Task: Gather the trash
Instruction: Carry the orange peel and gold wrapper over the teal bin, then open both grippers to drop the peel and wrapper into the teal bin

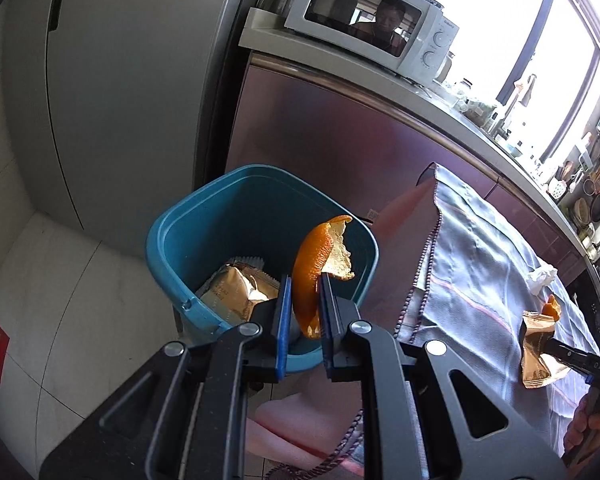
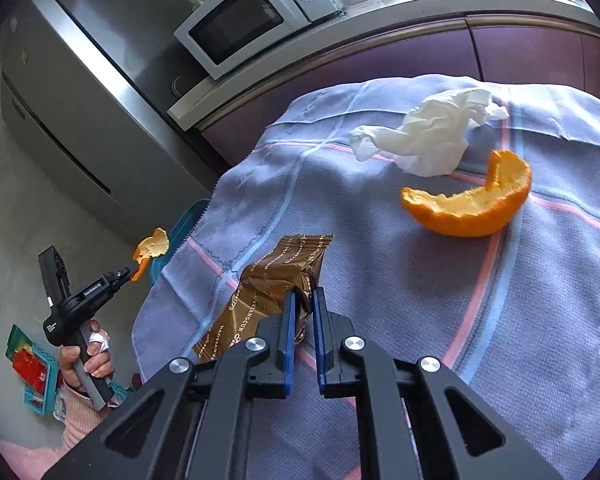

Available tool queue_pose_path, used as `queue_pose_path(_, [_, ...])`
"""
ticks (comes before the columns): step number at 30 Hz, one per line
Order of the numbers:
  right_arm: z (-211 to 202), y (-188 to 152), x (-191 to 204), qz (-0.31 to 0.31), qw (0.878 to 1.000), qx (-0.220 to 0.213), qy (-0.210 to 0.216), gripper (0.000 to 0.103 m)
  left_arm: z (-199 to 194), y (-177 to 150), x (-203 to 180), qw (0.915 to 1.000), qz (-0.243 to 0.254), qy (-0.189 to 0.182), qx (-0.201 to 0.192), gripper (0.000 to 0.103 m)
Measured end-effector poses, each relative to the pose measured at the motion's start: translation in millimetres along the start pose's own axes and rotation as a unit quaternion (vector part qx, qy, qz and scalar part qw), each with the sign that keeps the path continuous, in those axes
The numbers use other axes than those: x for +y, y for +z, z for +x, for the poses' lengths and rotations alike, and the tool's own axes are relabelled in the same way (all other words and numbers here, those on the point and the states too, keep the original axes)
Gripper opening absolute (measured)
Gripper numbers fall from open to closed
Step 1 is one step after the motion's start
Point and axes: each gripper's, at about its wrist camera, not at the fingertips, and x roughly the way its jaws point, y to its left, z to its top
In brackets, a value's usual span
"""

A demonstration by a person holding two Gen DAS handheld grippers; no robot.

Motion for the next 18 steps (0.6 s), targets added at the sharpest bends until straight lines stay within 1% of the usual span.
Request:
queue_pose_path(5, [10.1,17.3,29.0,-0.037,0.999,-0.003,0.024,0.006,17.3,-1.7,7.5,0.9998,-0.009,0.013,0.013,0.013])
queue_pose_path(10, [28.0,33.5,54.5,-0.058,0.997,0.003,0.055,0.006,28.9,-3.7,11.1,0.9995,-0.013,0.021,0.021,0.013])
queue_pose_path(14, [48.8,51.8,78.6,-0.079,0.994,0.004,0.075,0.006,40.0,-2.3,14.3,0.999,-0.015,0.031,0.03,0.013])
queue_pose_path(18, [83.5,71.2,108.4,-0.101,0.991,0.012,0.084,0.006,52.6,-0.1,17.0,0.9984,-0.021,0.036,0.038,0.013])
